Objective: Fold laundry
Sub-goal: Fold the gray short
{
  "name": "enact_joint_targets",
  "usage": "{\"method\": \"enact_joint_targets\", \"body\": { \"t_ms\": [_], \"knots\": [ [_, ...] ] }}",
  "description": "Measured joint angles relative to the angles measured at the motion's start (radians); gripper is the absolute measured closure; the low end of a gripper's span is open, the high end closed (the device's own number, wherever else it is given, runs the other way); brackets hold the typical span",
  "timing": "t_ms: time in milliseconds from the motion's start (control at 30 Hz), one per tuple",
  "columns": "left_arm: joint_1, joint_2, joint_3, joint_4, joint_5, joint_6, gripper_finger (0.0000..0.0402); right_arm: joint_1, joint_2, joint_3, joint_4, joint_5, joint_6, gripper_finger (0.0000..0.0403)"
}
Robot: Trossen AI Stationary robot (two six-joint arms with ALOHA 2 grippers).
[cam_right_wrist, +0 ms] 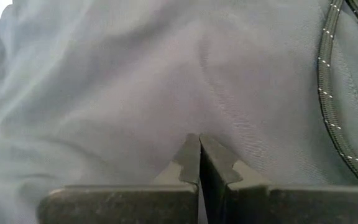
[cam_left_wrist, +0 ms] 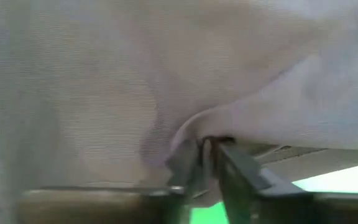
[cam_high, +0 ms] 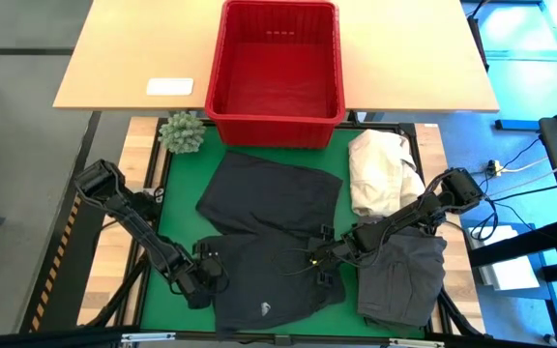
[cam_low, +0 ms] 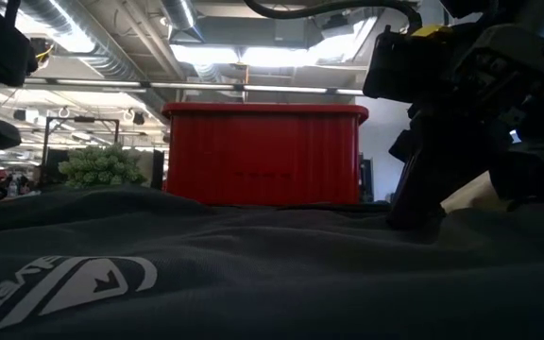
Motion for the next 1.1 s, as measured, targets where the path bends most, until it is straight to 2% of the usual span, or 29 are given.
{"method": "enact_joint_targets", "body": {
  "t_ms": [67,133,533,900,1100],
  "knots": [
    [0.001,0.001,0.000,-0.001,0.007,-0.001,0.0381,0.000,0.000,0.000,0.000,0.000,0.000,0.0402],
    [0.001,0.001,0.000,-0.001,0.013,0.000,0.0392,0.000,0.000,0.000,0.000,0.000,0.000,0.0402],
    [-0.007,-0.067,0.030,-0.033,0.079,0.068,0.0400,0.000,0.000,0.000,0.000,0.000,0.000,0.0402],
    [-0.022,-0.089,0.030,-0.140,0.248,0.095,0.0401,0.000,0.000,0.000,-0.014,-0.001,0.000,0.0402],
    [-0.015,-0.129,0.032,-0.141,0.230,0.131,0.0401,0.000,0.000,0.000,-0.024,0.000,0.001,0.0402]
  ]
}}
